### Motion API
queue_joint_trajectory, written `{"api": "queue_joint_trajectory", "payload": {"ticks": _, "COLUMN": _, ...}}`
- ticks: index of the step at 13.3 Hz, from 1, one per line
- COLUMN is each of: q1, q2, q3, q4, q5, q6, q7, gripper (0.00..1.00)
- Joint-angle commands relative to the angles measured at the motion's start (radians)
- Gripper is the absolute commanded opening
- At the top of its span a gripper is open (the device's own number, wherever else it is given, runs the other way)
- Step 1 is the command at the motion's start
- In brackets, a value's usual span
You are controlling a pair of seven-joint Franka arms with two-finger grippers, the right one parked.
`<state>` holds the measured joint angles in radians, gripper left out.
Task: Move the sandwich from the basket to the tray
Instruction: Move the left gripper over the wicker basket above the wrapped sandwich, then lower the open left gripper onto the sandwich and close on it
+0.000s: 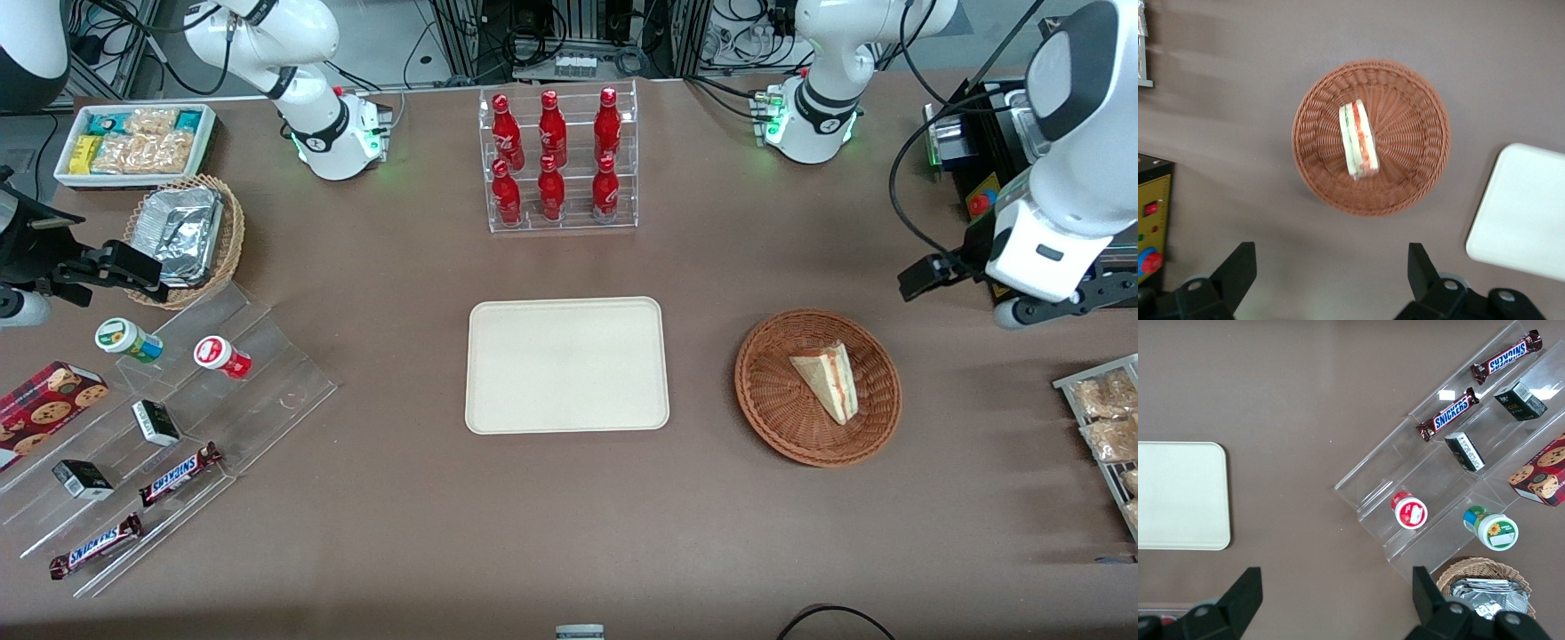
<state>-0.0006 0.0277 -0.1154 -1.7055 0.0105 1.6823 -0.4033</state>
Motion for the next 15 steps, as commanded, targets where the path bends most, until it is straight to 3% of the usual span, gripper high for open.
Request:
{"api": "queue_joint_trajectory", "payload": {"ticks": 1, "q1": 0.005, "q2": -0.003, "q3": -0.003, "q4": -0.051, "q5": 0.014, "q6": 0.075, "q7": -0.078, "gripper": 1.00}}
{"api": "queue_joint_trajectory", "payload": {"ticks": 7, "q1": 0.024, "q2": 0.027, "q3": -0.003, "q4": -0.150, "q5": -0.004, "q6": 0.209, "q7": -0.241, "gripper": 1.00}}
{"api": "queue_joint_trajectory", "payload": {"ticks": 15, "q1": 0.016, "q2": 0.084, "q3": -0.016, "q4": -0.272, "q5": -0.024, "q6": 0.324, "q7": -0.305, "gripper": 1.00}}
